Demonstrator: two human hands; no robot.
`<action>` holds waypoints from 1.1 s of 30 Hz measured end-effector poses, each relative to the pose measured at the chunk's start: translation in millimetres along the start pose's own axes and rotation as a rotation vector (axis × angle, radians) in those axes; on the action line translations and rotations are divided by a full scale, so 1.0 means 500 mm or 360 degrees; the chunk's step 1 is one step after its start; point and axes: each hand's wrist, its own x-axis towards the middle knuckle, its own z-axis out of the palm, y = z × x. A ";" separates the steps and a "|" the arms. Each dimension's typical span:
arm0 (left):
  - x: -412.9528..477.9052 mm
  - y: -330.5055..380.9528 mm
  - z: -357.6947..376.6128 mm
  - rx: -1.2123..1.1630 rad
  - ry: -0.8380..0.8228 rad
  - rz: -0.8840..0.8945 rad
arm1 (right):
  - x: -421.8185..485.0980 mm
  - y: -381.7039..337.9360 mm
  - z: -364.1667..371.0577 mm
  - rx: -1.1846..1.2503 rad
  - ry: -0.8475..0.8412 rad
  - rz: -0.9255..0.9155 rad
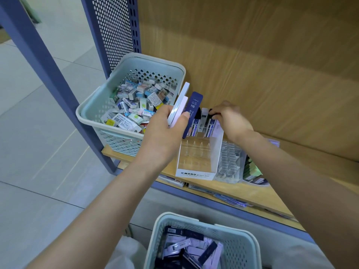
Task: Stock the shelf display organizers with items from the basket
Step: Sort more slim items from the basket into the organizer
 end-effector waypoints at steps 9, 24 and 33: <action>0.005 -0.001 0.009 -0.0010 -0.0047 -0.0044 | -0.012 0.010 0.025 -0.0510 0.0127 -0.0039; -0.008 -0.015 0.017 0.0156 -0.0302 -0.0074 | -0.176 -0.138 -0.109 0.1843 -0.0044 0.0381; -0.011 -0.004 0.008 0.0062 -0.0160 0.0104 | -0.228 -0.153 -0.079 0.1104 -0.0288 0.0155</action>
